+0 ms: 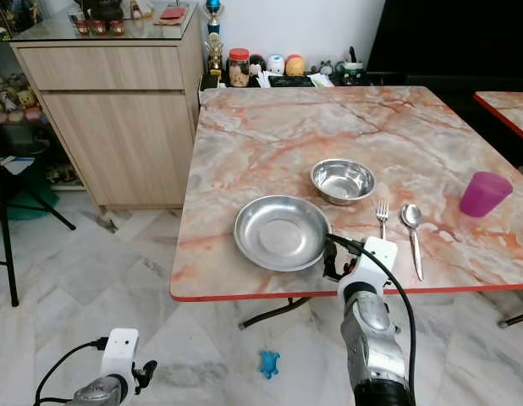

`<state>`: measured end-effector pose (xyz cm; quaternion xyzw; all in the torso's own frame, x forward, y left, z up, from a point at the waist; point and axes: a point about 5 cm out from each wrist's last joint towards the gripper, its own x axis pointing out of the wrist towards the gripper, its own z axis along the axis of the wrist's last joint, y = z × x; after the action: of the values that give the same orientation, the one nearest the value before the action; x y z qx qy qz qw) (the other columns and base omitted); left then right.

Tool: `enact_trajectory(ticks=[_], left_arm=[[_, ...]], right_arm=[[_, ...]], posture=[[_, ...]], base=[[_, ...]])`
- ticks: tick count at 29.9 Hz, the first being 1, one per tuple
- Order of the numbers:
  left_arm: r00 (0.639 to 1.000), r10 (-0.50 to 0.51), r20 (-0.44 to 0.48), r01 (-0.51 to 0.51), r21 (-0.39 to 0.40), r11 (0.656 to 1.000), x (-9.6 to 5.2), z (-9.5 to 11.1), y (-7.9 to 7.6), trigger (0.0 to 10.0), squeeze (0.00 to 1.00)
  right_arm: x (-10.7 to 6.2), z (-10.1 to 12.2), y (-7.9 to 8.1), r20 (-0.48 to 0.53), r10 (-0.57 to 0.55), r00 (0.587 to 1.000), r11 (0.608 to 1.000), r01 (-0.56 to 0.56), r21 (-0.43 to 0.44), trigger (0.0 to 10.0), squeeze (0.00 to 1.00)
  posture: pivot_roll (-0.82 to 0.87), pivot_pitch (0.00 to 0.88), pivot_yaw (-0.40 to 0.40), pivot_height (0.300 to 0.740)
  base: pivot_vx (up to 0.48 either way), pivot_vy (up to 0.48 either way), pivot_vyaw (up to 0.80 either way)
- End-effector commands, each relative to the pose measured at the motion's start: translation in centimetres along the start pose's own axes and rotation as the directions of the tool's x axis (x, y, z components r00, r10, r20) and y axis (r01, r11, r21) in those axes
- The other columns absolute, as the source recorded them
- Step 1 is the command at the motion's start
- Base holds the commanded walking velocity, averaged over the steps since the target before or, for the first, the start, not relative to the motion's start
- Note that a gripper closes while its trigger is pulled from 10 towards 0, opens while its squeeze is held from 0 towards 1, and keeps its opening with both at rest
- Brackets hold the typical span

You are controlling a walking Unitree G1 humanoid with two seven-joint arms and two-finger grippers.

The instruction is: Setting the table

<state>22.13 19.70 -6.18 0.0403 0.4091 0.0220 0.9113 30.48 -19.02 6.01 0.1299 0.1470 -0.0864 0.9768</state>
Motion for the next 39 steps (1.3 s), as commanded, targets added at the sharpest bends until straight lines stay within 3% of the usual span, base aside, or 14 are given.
enact_trajectory(ticks=[1,11,18,23,39], left_arm=[[1.000,0.002,-0.014,-0.002,-0.004,1.000,-0.1,-0.4,0.0,10.0,0.00],[1.000,0.008,0.001,-0.008,-0.005,1.000,0.0,-0.1,0.1,10.0,0.00],[1.000,0.002,0.000,-0.002,-0.006,1.000,0.0,-0.2,0.0,10.0,0.00],[1.000,-0.007,-0.010,0.007,-0.007,1.000,-0.1,-0.4,-0.2,10.0,0.00],[1.000,-0.003,-0.003,0.003,0.009,1.000,-0.1,-0.3,-0.2,10.0,0.00]], right_arm=[[0.3,-0.1,-0.1,-0.027,-0.004,1.000,1.000,0.005,0.010,10.0,0.00],[1.1,2.7,0.9,0.093,0.089,0.992,0.994,-0.094,0.050,10.0,0.00],[1.4,2.2,0.8,0.068,0.087,0.994,0.993,-0.092,0.076,10.0,0.00],[1.4,0.9,0.9,-0.003,0.091,0.996,0.989,-0.090,0.118,10.0,0.00],[1.7,0.2,1.2,-0.030,0.161,0.987,0.970,-0.152,0.190,10.0,0.00]], posture=[[0.02,0.000,-0.026,0.740],[0.02,0.000,-0.023,0.740],[0.02,0.000,-0.024,0.740],[0.02,0.000,-0.026,0.740],[0.03,0.000,-0.026,0.740]], base=[[0.000,0.000,0.00],[0.000,0.000,0.00],[0.000,0.000,0.00],[0.000,0.000,0.00],[0.000,0.000,0.00]])
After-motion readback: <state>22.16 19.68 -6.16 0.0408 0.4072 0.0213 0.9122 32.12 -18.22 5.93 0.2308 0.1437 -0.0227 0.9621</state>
